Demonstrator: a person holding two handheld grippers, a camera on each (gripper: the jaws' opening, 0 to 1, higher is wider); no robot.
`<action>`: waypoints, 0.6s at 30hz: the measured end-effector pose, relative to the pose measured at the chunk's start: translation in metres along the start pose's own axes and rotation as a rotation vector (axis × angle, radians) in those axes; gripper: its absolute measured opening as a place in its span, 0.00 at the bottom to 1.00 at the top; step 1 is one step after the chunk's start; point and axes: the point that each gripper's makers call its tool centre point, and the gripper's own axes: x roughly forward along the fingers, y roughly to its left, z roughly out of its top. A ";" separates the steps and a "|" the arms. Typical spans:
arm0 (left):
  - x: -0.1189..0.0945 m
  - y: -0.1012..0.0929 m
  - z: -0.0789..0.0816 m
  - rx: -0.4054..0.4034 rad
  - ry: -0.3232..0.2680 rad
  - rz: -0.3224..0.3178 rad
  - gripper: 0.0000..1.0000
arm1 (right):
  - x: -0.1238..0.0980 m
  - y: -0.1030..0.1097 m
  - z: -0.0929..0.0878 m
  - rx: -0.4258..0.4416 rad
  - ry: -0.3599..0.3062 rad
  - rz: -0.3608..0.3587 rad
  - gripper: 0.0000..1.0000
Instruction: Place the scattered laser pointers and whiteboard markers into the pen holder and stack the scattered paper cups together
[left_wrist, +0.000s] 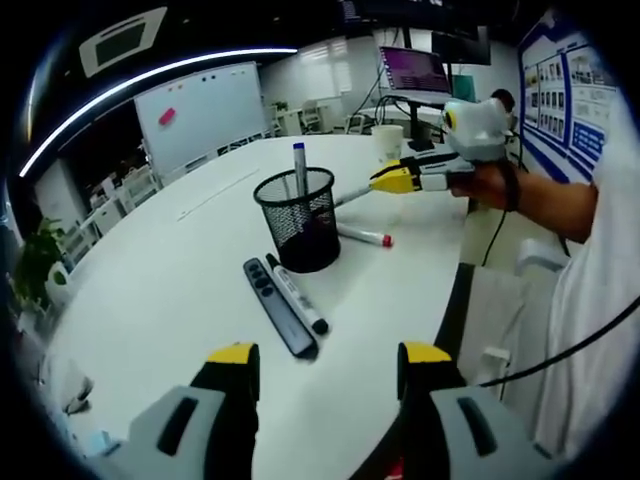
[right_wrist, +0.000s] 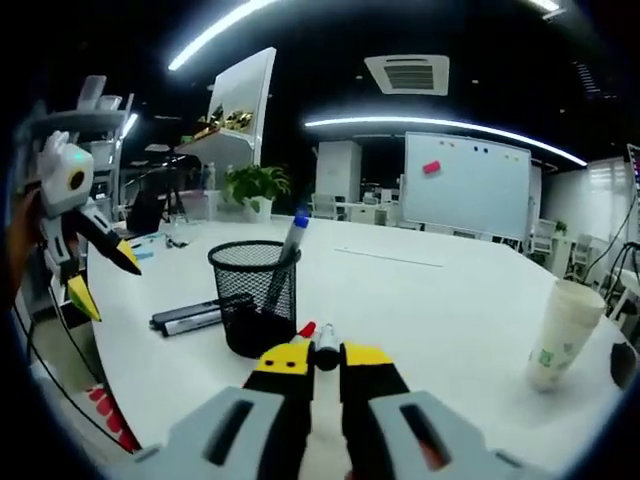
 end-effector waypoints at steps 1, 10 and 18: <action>0.000 0.000 0.000 0.001 0.000 0.001 0.56 | 0.000 0.000 0.001 0.002 -0.004 -0.003 0.11; -0.001 -0.001 -0.001 -0.002 -0.001 -0.001 0.56 | -0.002 -0.001 0.009 -0.039 -0.034 -0.027 0.11; -0.003 -0.001 -0.002 -0.006 -0.001 0.004 0.56 | -0.004 -0.003 0.019 -0.040 -0.070 -0.036 0.11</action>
